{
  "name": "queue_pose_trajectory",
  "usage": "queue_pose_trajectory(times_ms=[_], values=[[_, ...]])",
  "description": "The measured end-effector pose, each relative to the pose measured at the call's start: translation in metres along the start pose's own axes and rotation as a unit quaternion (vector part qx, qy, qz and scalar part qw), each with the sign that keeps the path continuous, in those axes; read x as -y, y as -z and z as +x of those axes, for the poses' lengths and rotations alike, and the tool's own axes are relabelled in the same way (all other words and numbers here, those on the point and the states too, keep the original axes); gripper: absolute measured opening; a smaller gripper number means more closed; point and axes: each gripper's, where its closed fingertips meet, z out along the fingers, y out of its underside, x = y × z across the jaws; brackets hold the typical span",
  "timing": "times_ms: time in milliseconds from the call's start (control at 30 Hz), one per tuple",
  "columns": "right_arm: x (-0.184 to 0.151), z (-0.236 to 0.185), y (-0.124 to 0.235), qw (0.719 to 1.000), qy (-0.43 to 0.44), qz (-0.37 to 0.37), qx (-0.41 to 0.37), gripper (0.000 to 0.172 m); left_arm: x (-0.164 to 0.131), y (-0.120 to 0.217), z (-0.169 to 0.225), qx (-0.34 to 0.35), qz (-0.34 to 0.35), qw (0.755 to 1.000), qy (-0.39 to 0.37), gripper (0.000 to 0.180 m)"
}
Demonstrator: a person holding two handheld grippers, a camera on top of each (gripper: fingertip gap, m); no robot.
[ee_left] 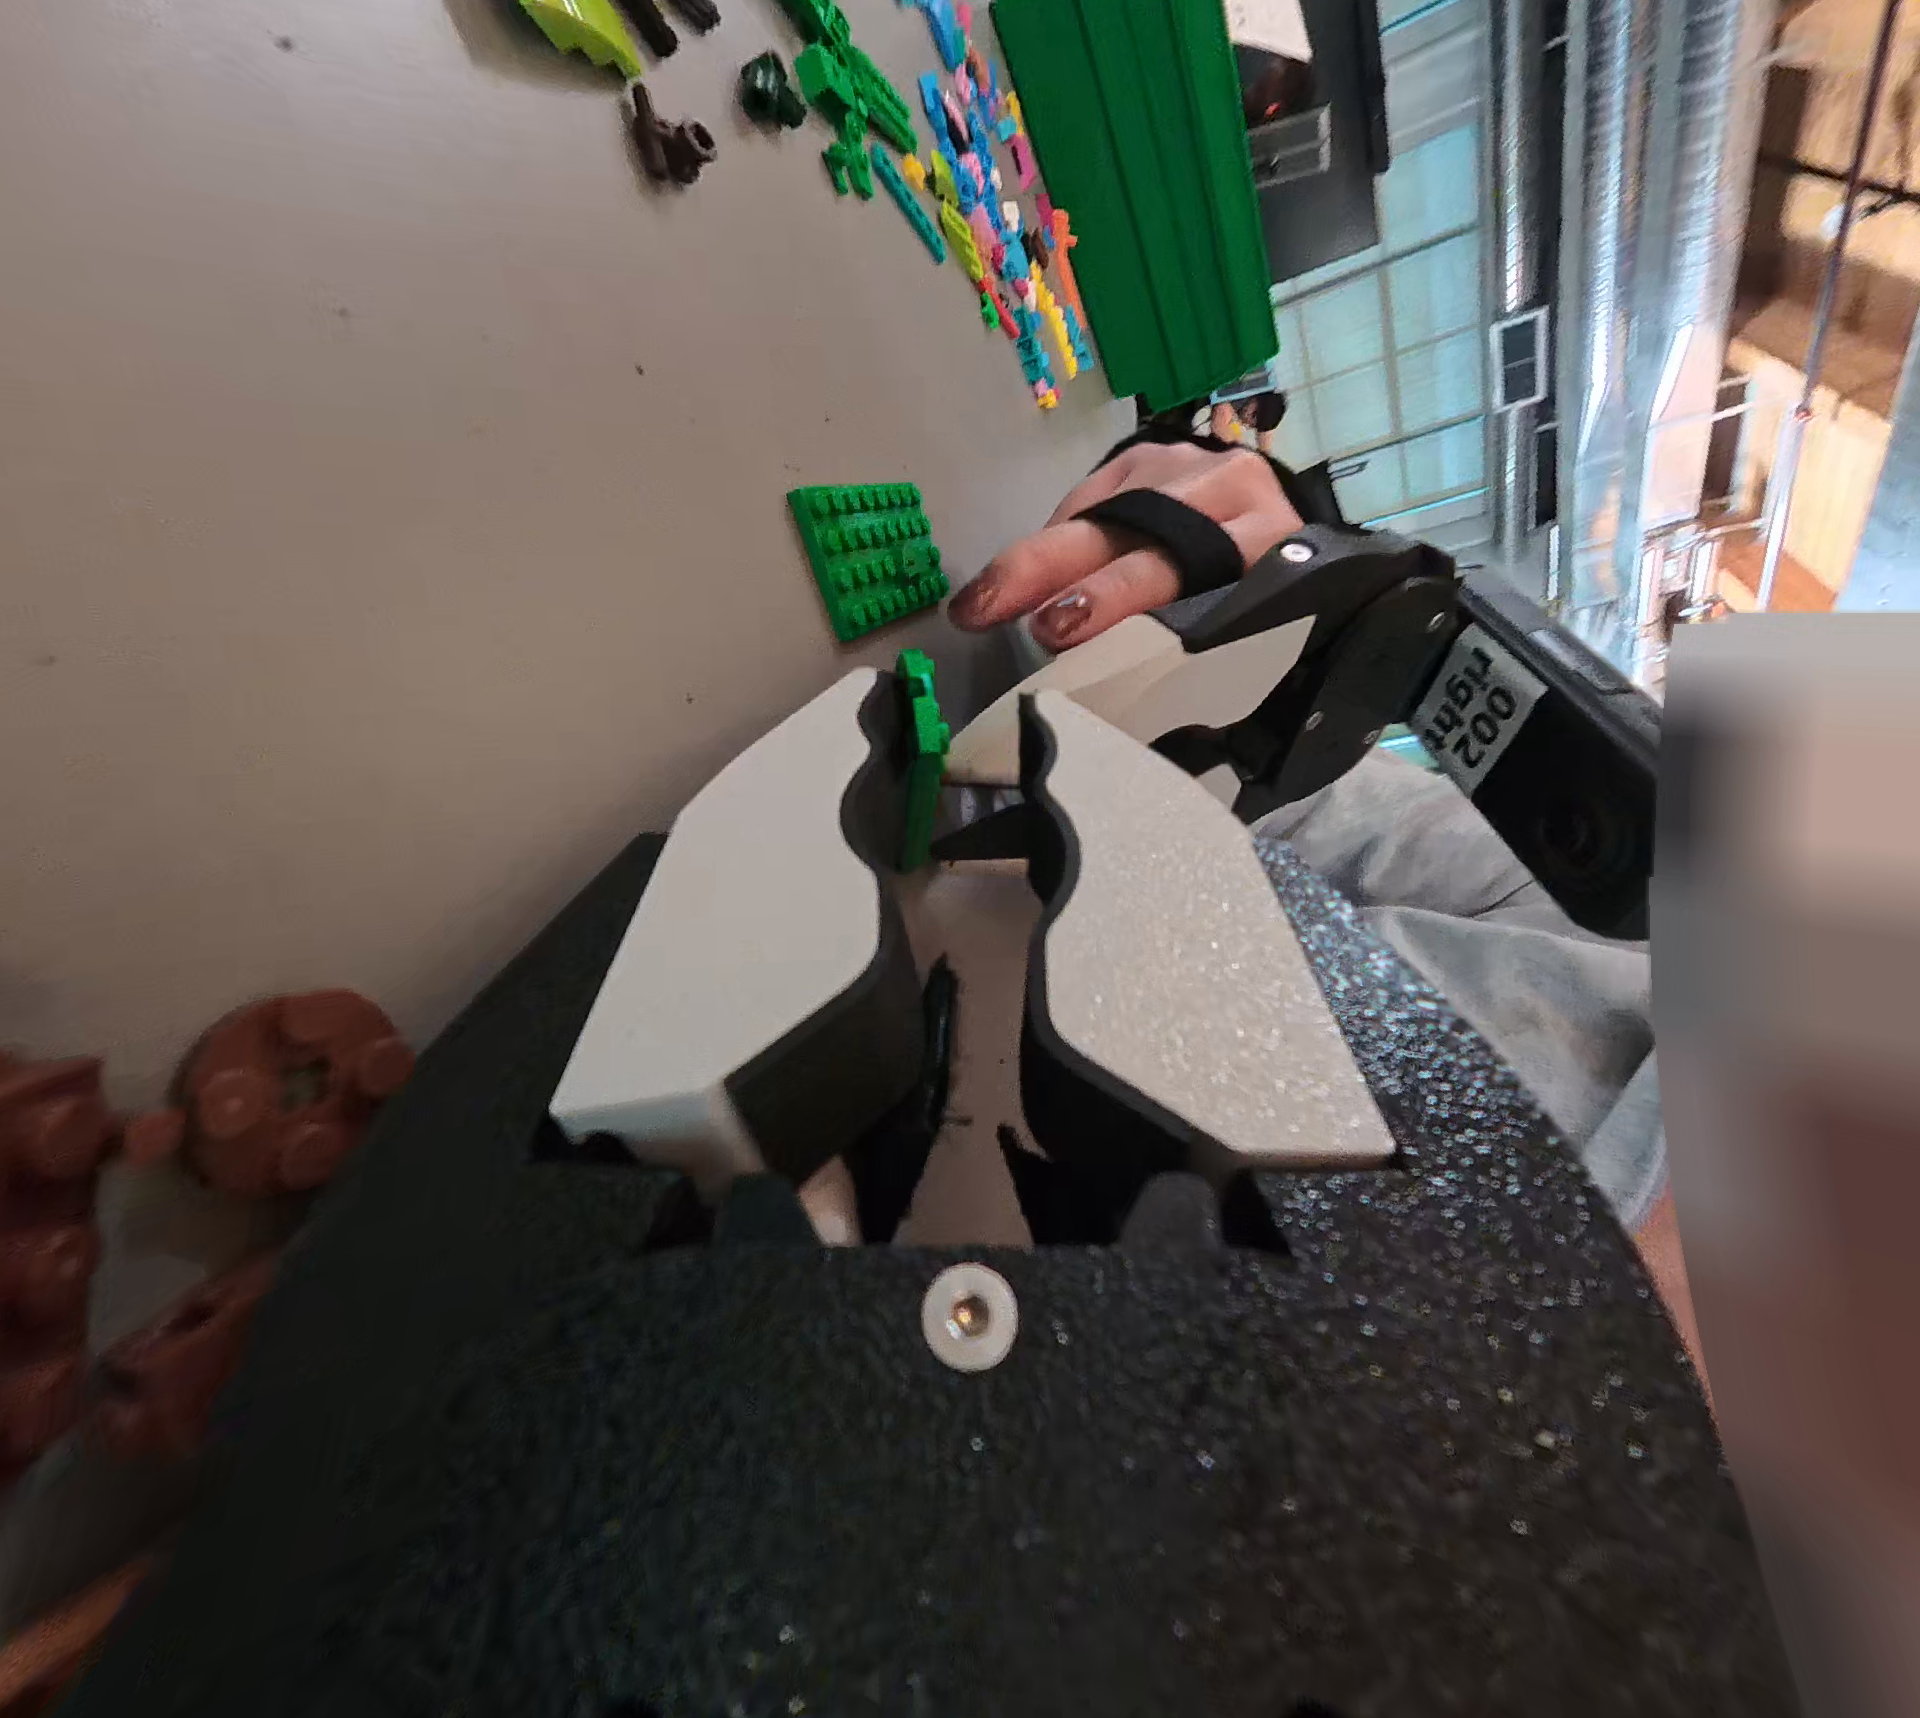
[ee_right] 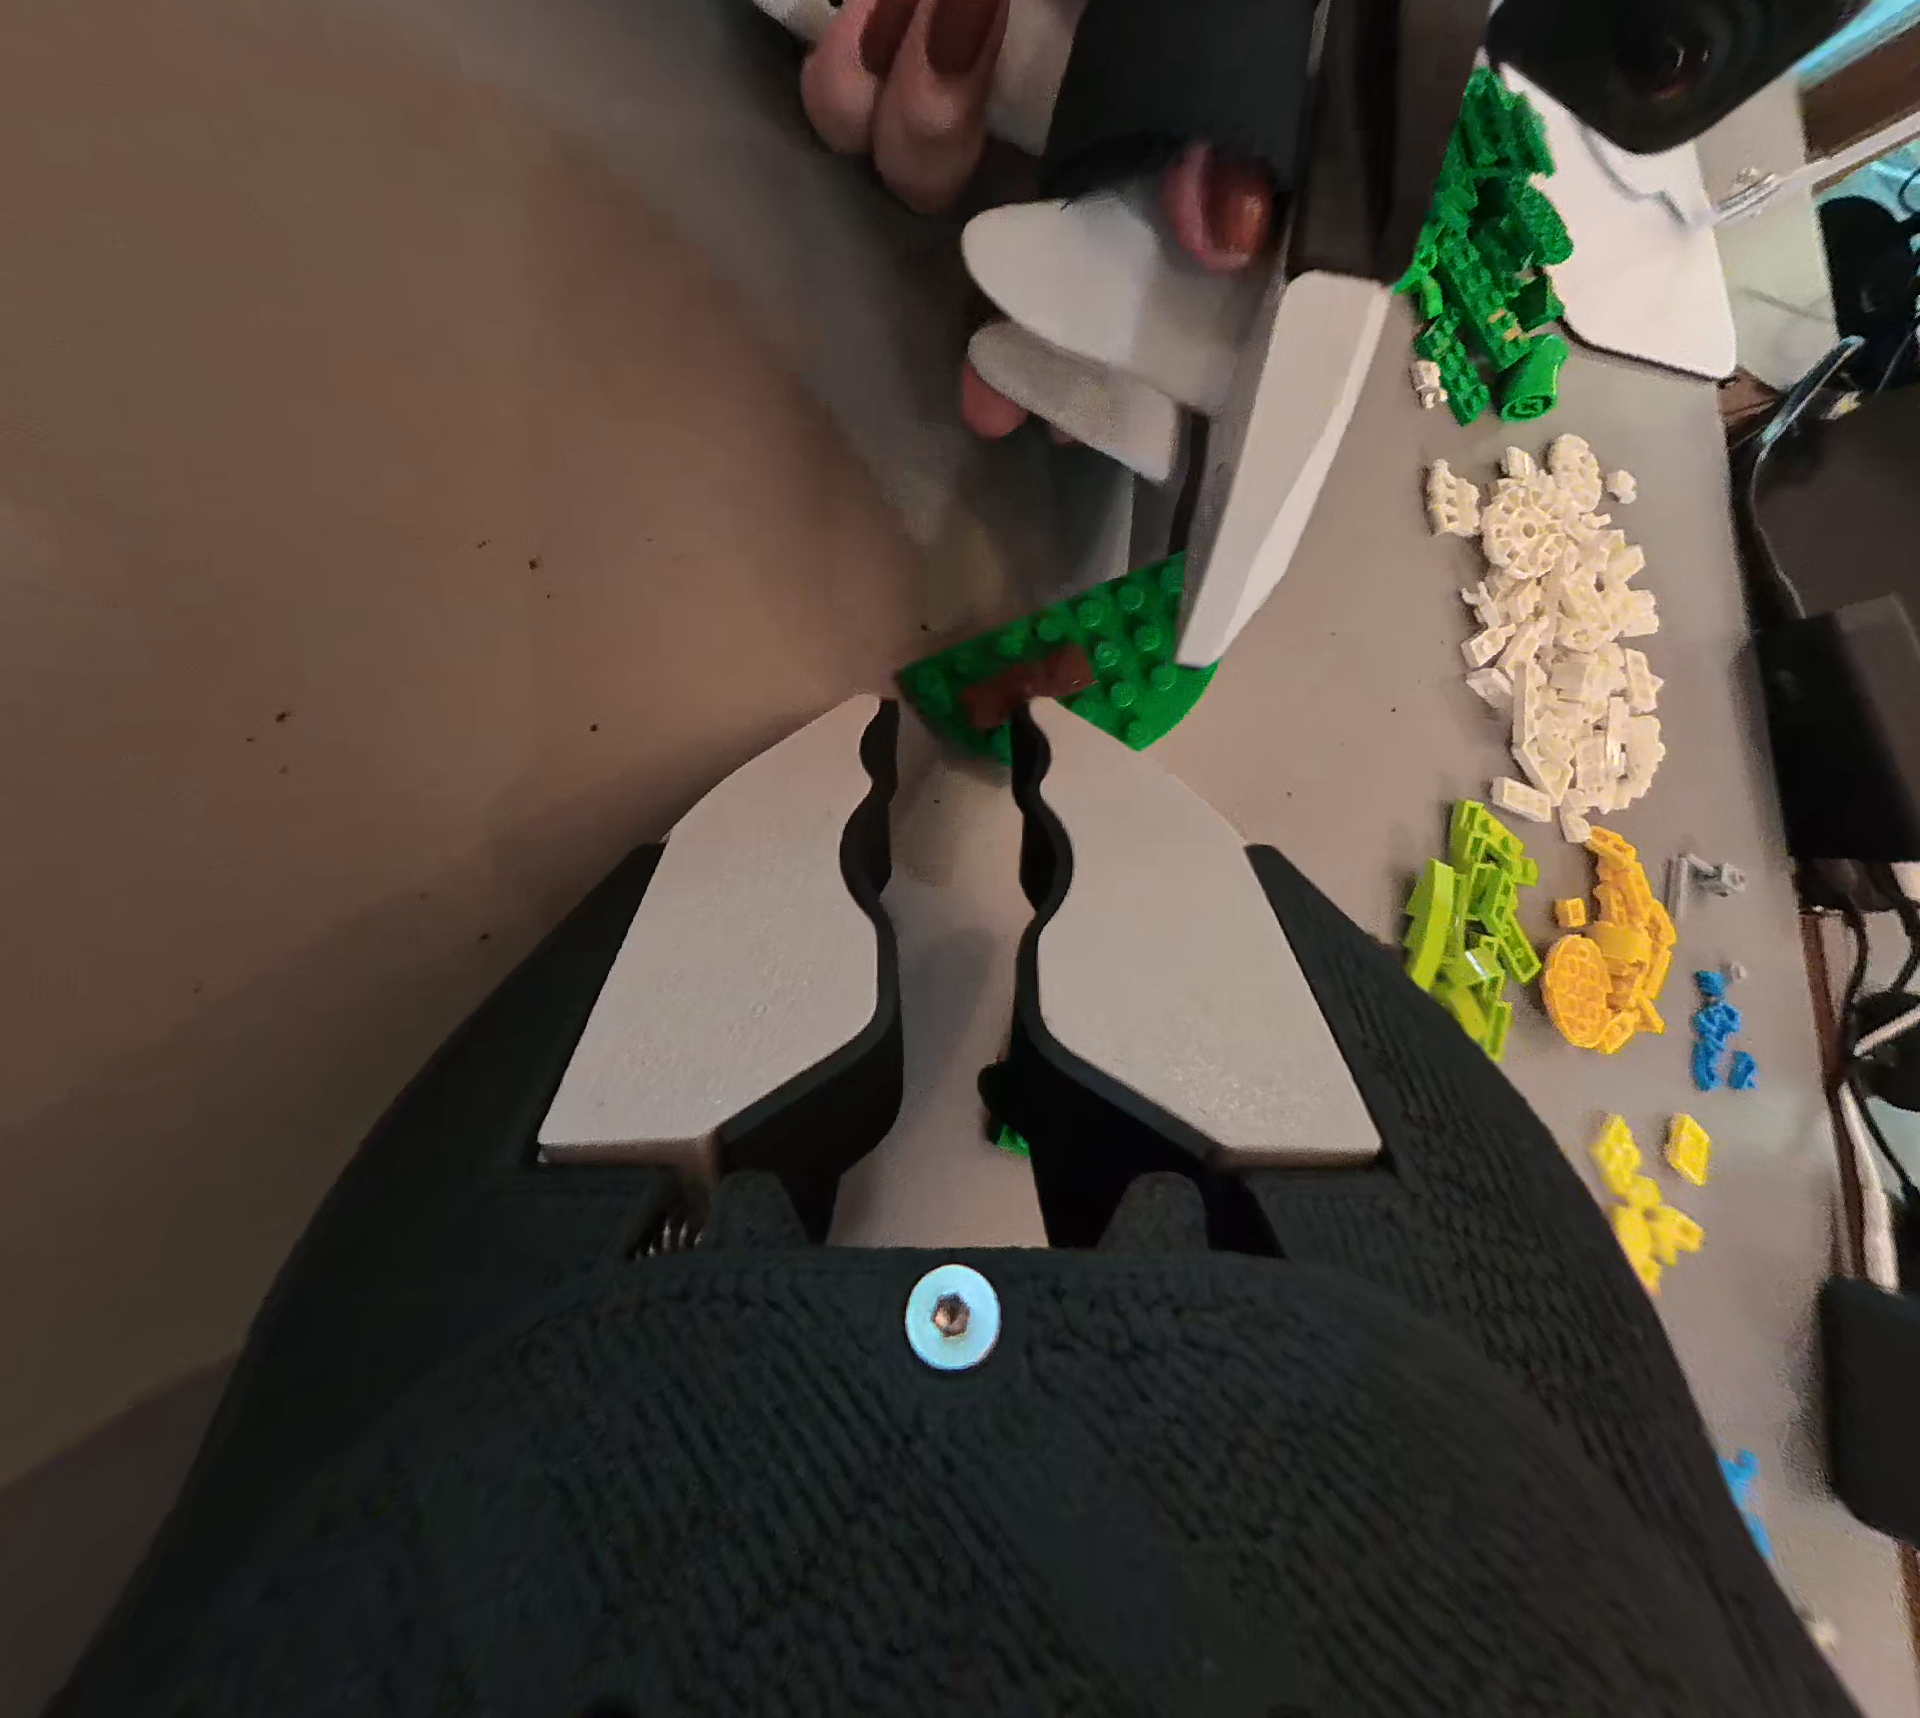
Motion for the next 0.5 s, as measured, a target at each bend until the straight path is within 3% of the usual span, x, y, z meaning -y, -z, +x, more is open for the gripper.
queue_pose_trajectory(times_ms=[200,300,500], values=[[-0.001,0.000,0.000,1.000,-0.021,-0.002,0.005,0.017,0.000,0.000,-0.005,0.019,0.001,1.000,-0.003,0.007],[-0.002,0.009,-0.001,0.999,-0.034,-0.005,-0.023,0.029,0.000,0.000,-0.005,0.019,0.000,1.000,-0.004,0.008],[0.000,0.012,-0.005,0.994,-0.111,0.005,-0.003,0.028,0.000,0.000,-0.003,0.009,-0.001,1.000,0.002,0.013]])
